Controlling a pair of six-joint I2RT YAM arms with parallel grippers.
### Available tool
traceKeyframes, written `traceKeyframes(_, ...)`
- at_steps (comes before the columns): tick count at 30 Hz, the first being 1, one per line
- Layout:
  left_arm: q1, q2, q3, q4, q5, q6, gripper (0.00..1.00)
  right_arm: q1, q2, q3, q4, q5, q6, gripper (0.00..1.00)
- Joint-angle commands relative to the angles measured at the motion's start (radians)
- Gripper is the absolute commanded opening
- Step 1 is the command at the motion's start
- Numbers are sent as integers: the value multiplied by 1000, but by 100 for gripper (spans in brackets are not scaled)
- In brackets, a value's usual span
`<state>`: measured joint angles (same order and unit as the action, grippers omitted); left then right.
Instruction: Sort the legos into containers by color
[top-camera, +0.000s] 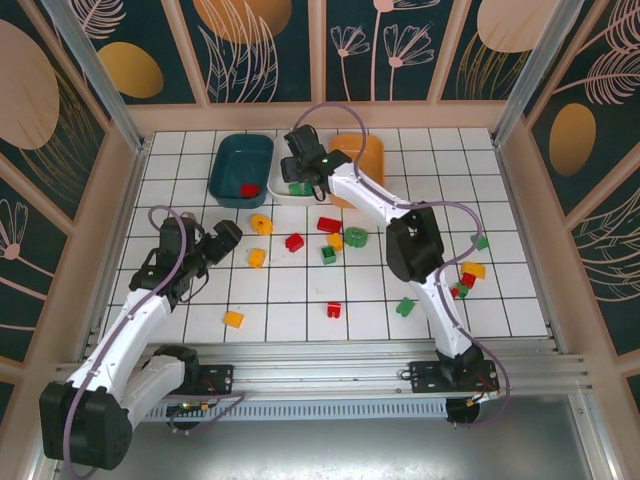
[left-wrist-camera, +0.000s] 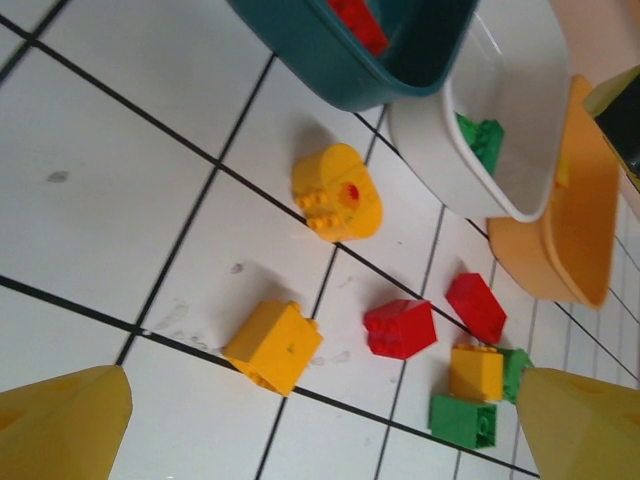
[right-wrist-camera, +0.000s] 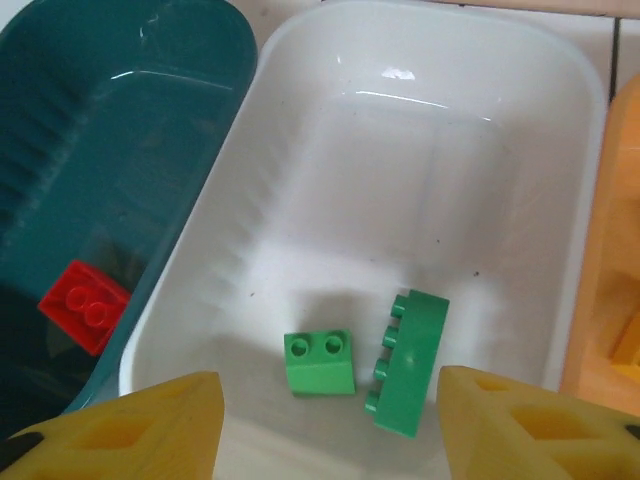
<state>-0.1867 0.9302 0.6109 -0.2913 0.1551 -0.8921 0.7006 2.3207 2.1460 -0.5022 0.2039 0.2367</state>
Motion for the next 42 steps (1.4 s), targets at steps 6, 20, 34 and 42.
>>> traceKeyframes(6, -138, 113, 49, 30, 19, 116, 85, 11, -462, -613, 193, 44, 49, 59)
traceKeyframes(20, -457, 767, 551, -161, -274, 483, 81, -90, -886, -1209, 241, 97, 185, 60)
traceKeyframes(34, -457, 912, 501, 54, -185, 577, 82, -127, -929, -1255, 234, 105, 150, 60)
traceKeyframes(42, -456, 828, 432, 66, -120, 499, 68, -128, -925, -1249, 227, 102, 147, 60)
